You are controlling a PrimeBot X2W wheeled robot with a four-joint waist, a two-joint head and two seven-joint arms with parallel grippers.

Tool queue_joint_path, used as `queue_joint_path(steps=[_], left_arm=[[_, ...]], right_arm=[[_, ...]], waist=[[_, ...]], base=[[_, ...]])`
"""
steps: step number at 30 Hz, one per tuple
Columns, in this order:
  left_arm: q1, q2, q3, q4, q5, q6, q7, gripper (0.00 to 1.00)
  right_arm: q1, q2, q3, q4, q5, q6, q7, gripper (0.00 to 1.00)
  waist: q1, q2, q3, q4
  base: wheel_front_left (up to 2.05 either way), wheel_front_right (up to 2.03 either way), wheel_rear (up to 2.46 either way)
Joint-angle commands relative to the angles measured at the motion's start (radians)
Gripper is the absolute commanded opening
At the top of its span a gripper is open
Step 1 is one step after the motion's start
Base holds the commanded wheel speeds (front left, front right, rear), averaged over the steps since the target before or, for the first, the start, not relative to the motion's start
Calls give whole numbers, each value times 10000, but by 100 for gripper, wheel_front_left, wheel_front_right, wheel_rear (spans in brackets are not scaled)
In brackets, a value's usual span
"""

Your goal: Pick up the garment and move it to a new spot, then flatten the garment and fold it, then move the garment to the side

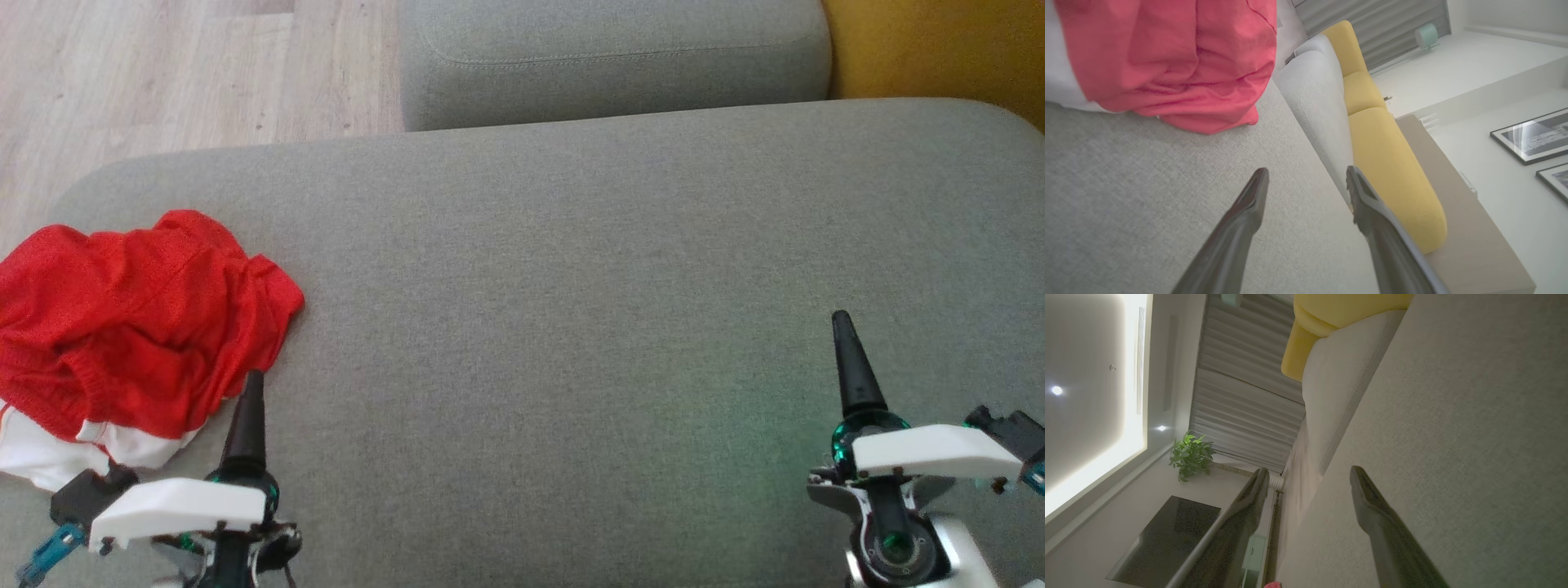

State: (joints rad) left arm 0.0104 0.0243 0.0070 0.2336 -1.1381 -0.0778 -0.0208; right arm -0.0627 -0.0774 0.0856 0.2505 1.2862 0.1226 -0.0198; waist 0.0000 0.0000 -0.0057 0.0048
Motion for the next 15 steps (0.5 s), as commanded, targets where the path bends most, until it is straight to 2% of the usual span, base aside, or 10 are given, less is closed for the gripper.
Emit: queue_joint_path(steps=[1,8,15], left_arm=[[-572,120,28,-392,456,65,-163,100],[-629,175,-285,-505,2302,316,-367,100],[-641,305,-519,-554,3491,642,-573,100]], right_arm=[[-613,-207,179,-367,-455,31,-153,100],[-734,-360,675,-199,-2289,36,-360,100],[-840,-421,1058,-59,-3467,40,-567,100]], waist=[[0,0,-3,3],[0,0,-29,21],[0,0,-40,44]], base=[[0,0,0],[0,0,0],[0,0,0]])
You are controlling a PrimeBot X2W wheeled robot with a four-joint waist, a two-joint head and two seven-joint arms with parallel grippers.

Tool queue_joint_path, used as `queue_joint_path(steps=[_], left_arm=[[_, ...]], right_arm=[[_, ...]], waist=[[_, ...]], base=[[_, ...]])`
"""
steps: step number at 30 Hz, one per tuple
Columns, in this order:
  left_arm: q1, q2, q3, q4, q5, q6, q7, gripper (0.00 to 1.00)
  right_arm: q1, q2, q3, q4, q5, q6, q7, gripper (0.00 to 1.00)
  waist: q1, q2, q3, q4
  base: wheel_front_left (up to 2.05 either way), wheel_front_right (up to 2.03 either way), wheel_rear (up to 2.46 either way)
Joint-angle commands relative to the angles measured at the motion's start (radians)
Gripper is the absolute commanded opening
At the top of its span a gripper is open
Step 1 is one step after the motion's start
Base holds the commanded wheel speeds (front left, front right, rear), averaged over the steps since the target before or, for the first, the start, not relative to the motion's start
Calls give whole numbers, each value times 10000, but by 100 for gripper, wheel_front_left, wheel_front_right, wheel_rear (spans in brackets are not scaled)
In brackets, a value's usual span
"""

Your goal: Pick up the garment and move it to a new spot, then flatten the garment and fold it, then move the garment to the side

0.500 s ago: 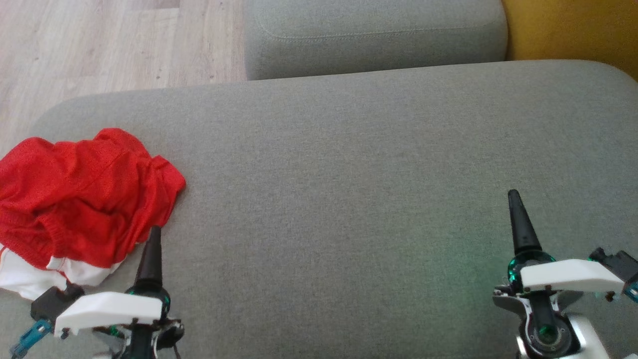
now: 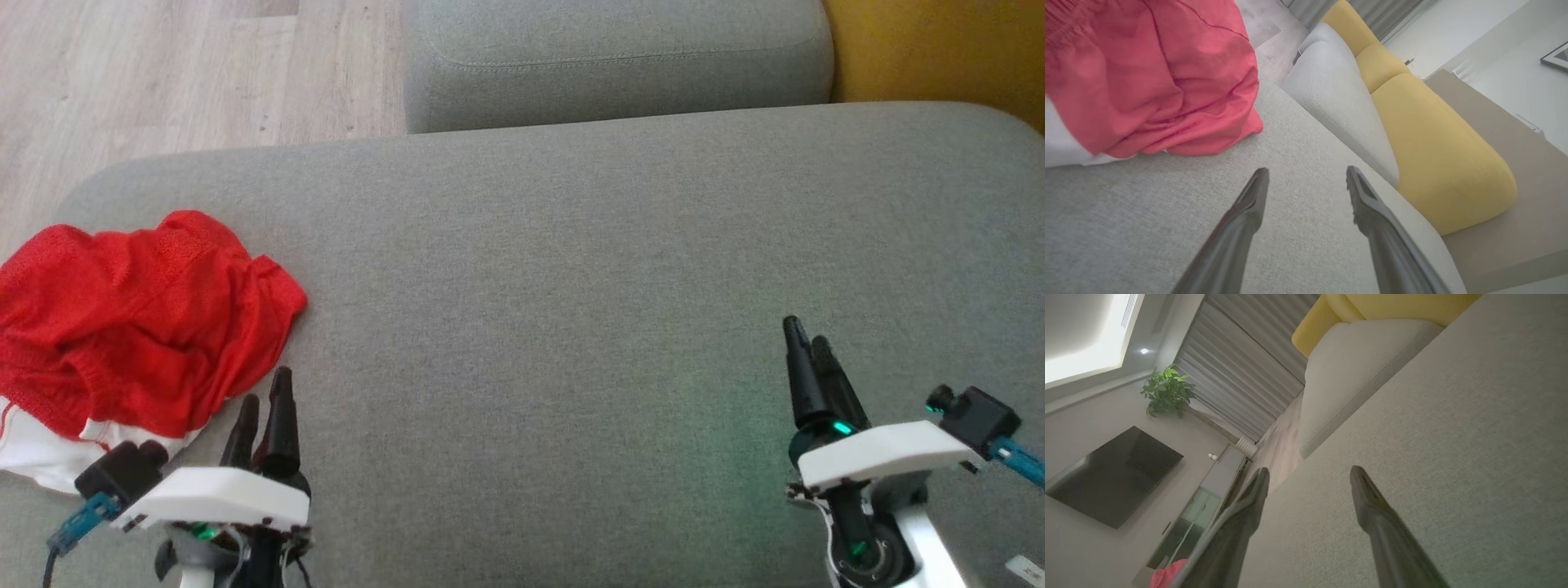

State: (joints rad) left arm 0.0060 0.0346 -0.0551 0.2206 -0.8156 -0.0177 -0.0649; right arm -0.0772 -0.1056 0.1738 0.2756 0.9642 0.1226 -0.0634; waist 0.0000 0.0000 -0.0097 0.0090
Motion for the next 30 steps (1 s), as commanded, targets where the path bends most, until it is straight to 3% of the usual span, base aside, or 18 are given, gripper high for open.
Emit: queue_joint_path(steps=[1,30], left_arm=[[-597,226,78,-433,415,98,-161,100],[-778,551,-681,-610,3745,979,-980,100]], right_arm=[[-707,-142,211,-280,-401,41,-161,100],[-1029,22,765,-172,-3793,59,-987,100]], waist=[[0,0,-2,5],[0,0,-84,37]], base=[[0,0,0],[0,0,0]])
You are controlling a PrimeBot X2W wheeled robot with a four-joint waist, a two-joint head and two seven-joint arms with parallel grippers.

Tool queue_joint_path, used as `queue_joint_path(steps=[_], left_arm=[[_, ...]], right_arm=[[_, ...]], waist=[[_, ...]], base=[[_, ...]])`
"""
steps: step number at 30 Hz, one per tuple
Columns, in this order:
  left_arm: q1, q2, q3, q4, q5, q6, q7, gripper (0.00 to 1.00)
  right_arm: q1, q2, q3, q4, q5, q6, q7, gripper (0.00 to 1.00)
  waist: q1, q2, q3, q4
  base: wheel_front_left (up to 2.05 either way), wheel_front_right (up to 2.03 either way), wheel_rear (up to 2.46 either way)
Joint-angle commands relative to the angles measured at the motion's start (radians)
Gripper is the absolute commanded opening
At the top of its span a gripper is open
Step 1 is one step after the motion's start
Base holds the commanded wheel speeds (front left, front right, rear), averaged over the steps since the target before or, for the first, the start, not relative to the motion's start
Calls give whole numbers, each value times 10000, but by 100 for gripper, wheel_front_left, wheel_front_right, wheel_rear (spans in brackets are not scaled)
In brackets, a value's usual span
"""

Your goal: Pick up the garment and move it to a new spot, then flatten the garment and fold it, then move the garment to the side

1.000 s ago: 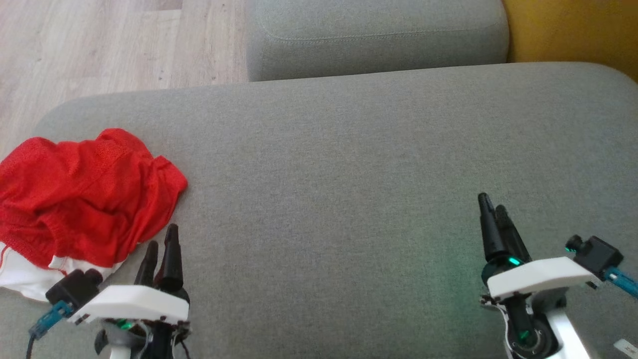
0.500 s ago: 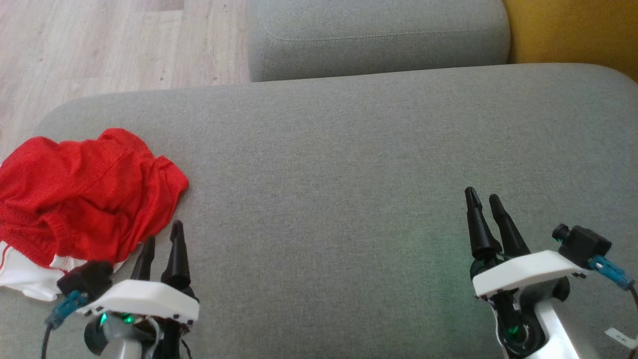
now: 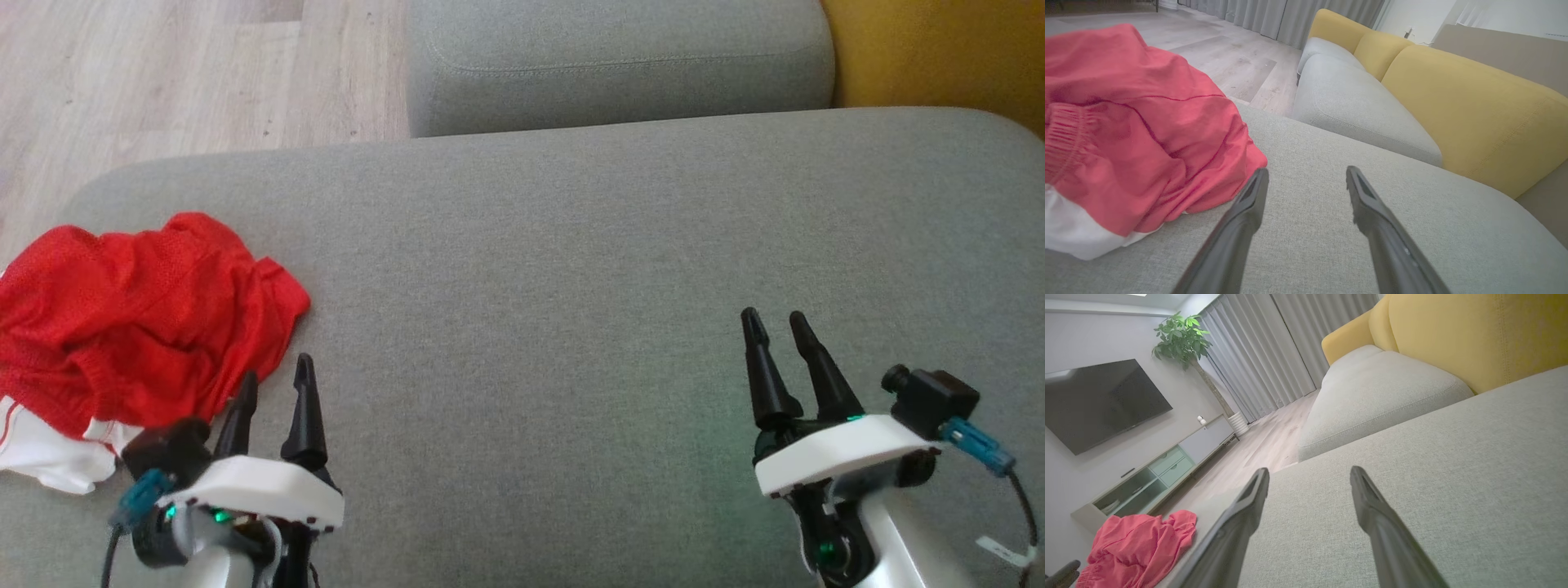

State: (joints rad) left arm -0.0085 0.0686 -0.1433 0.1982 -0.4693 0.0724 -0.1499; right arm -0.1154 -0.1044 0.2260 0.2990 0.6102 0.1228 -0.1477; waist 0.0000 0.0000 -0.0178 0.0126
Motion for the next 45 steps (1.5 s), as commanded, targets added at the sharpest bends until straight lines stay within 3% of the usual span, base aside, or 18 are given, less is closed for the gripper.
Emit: queue_joint_path(steps=[1,35,45], left_arm=[[-636,222,185,-403,401,101,-160,100],[-696,386,-368,-967,4460,758,-1119,100],[-723,364,-299,-926,4450,705,-1119,100]], right_arm=[[-659,10,275,-409,-359,58,-173,100],[-978,113,945,-398,-4075,79,-1140,100],[-961,194,838,-393,-4104,79,-1140,100]], waist=[[0,0,-7,2],[0,0,-80,-28],[0,0,6,-51]], base=[[0,0,0],[0,0,0],[0,0,0]])
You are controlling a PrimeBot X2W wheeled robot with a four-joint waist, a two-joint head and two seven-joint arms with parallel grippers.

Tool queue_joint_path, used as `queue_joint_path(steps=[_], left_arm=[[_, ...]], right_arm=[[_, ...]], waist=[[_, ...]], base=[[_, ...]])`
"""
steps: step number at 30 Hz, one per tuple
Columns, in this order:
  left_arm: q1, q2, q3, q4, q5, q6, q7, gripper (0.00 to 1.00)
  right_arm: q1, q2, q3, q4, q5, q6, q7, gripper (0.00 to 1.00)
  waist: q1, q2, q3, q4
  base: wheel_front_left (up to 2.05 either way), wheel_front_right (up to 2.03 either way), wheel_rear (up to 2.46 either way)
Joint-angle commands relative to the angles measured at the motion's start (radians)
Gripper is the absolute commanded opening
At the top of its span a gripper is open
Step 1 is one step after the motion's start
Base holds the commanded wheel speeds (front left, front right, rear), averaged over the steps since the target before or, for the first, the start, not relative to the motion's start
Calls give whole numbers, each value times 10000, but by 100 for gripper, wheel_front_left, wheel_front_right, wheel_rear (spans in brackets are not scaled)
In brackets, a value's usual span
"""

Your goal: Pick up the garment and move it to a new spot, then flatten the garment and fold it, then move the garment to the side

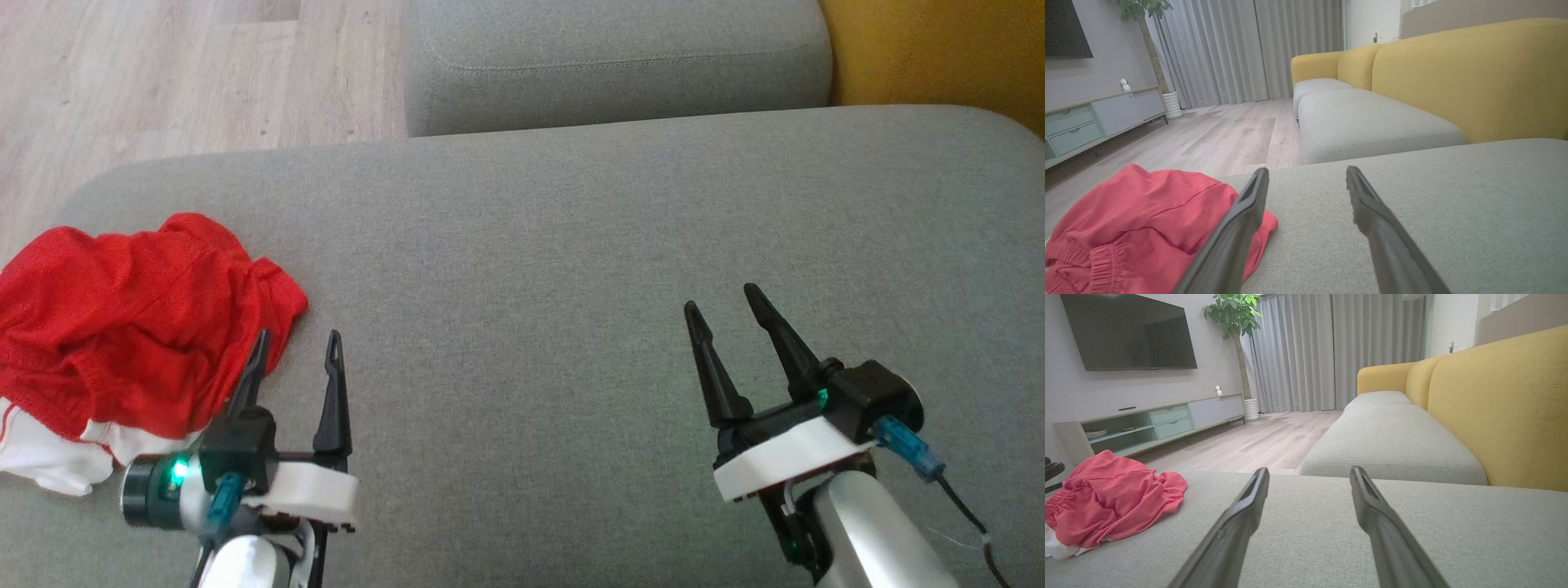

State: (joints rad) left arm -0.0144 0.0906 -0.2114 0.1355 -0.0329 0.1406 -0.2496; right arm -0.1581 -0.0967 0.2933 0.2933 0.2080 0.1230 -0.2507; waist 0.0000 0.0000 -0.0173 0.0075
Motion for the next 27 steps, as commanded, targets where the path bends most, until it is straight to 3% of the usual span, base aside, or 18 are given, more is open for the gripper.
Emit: queue_joint_path(steps=[1,27], left_arm=[[-667,143,385,-298,91,18,-122,100],[-706,99,529,-248,22,-93,-122,100]], right_arm=[[-535,122,153,-332,-73,77,-111,100],[-602,203,-448,131,-5,77,-111,100]], waist=[[0,0,7,-4],[0,0,-16,486]], base=[[0,0,0],[0,0,0]])
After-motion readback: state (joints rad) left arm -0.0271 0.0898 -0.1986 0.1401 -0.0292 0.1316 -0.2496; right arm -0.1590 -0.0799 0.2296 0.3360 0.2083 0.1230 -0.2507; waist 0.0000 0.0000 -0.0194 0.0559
